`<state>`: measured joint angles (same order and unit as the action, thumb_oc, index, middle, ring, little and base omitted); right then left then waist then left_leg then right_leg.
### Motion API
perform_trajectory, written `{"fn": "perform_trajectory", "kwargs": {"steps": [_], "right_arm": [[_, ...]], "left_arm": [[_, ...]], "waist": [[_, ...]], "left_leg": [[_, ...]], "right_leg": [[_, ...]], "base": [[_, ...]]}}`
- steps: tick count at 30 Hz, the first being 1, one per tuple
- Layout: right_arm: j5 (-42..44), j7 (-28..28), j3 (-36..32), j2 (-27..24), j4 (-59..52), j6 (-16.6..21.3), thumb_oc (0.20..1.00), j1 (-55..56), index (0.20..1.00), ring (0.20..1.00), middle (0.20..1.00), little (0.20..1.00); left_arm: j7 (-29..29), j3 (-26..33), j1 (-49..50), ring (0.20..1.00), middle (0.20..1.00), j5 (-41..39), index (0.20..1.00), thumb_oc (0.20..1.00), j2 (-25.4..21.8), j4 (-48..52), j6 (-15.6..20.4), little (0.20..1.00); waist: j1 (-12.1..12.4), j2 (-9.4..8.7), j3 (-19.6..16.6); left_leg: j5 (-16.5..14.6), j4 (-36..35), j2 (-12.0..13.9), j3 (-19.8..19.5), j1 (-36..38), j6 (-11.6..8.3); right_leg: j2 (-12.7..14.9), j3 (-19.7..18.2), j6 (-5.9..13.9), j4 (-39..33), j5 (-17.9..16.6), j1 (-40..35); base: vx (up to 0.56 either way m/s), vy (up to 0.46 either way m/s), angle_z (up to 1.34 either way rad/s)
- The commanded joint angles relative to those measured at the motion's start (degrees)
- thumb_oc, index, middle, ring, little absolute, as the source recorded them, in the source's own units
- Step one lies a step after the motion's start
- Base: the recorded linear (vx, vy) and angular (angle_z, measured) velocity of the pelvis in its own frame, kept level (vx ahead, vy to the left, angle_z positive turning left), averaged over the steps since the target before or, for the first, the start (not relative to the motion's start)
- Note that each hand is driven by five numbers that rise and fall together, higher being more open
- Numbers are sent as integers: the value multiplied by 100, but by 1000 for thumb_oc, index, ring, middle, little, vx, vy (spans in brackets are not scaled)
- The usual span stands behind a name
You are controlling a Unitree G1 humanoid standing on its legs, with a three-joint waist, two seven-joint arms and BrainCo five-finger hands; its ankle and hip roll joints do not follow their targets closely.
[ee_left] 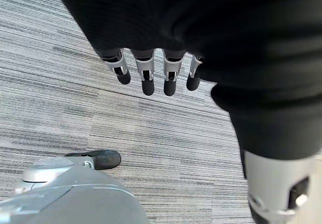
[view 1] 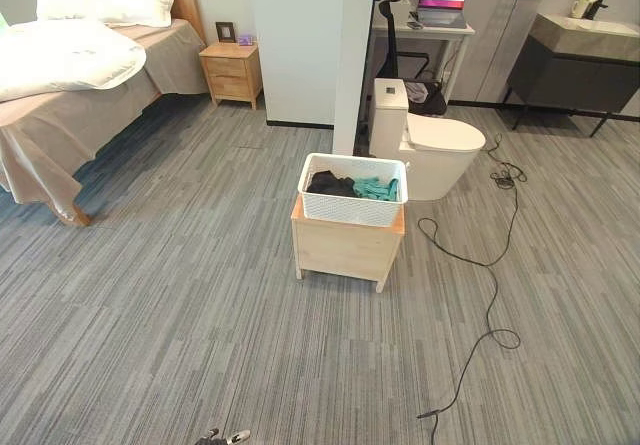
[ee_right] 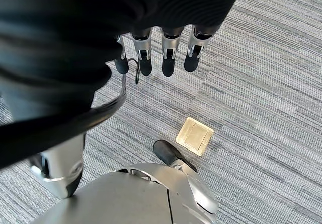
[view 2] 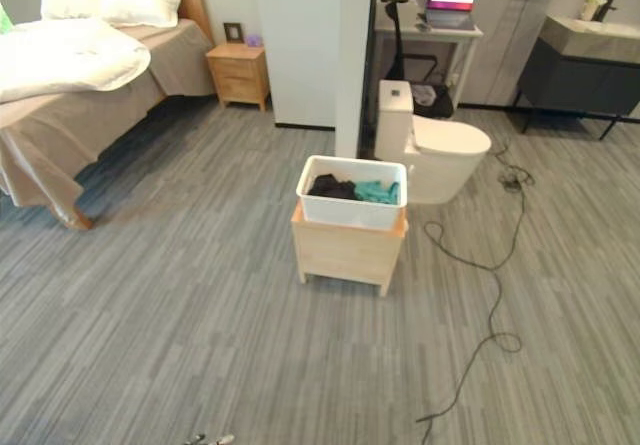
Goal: Grab the laundry basket,head to the washer,open it,put in the laundry and shut it.
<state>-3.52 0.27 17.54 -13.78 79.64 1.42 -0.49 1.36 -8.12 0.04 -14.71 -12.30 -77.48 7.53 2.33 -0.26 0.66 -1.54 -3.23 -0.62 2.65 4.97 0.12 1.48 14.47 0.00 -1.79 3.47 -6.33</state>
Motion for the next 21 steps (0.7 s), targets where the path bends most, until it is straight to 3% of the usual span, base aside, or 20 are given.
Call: {"fn": "perform_trajectory", "kwargs": {"steps": [1,21], "right_arm": [[-62,67,166,71,490,-30,1000,-18,1000,1000,1000,1000],[120,103,15,0,524,-54,1000,-52,1000,1000,1000,1000]], "left_arm": [[-4,-159,-245,1000,1000,147,1000,1000,-68,-190,220,1000],[28,-114,-239,1000,1000,-58,1000,1000,-23,-146,220,1000]], "waist": [[24,-141,-168],[11,-67,-145]], "left_leg": [[-26,-177,441,62,-60,-396],[-10,-177,465,72,-21,-405]], "right_leg": [[754,-211,736,-321,-381,69],[708,-253,695,-321,-348,53]], "base": [[0,0,0],[4,-17,0]]}}
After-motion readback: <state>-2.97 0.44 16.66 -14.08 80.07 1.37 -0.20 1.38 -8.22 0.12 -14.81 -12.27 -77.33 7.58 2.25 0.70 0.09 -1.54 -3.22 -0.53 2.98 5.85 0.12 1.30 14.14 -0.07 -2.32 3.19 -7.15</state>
